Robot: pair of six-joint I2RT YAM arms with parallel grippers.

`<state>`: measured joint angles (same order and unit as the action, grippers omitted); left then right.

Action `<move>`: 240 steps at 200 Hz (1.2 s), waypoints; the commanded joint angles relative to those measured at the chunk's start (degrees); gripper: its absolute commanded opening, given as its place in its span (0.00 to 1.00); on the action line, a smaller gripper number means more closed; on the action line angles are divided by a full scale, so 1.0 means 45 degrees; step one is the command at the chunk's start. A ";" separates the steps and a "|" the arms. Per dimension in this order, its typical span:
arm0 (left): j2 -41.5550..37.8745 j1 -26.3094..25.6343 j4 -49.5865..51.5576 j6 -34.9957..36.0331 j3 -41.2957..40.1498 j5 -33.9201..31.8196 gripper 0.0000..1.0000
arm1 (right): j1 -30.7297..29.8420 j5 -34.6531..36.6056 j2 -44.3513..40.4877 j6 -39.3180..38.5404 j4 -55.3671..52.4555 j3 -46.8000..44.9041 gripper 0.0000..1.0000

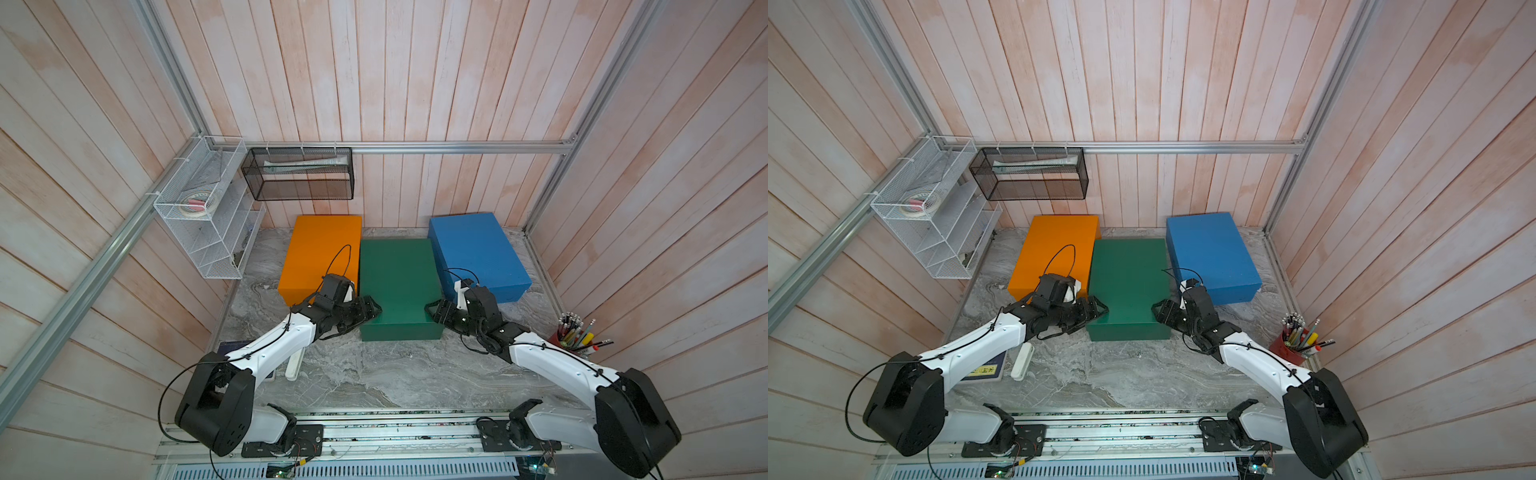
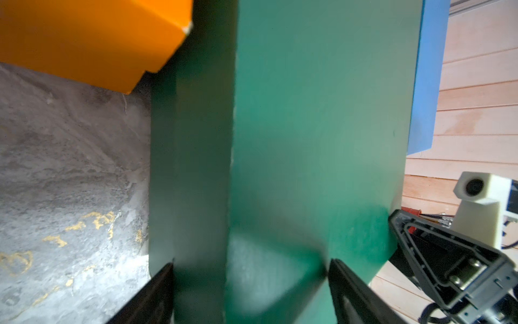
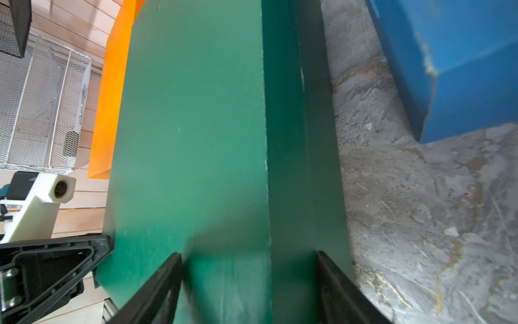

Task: Stack the shoeboxes
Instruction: Pick up the shoebox from the center of the board.

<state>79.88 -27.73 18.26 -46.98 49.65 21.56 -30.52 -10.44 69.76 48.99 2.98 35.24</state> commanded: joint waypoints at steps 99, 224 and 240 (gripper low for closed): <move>-0.0775 -0.0859 -0.1127 -0.0233 0.1616 0.1098 0.86 | -0.0726 -0.1170 -0.0191 -0.0642 -0.0394 0.1438 0.73; -0.1066 -0.1114 -0.1340 -0.0165 0.1899 0.0475 0.81 | -0.0788 -0.1470 -0.0051 -0.0774 -0.0032 0.1526 0.63; -0.1047 -0.1206 -0.1402 -0.0112 0.2100 0.0410 0.81 | -0.0873 -0.1441 -0.0101 -0.0877 0.0045 0.1596 0.62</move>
<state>77.01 -29.74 21.69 -48.31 54.33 16.32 -31.00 -6.76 68.84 47.99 0.23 40.88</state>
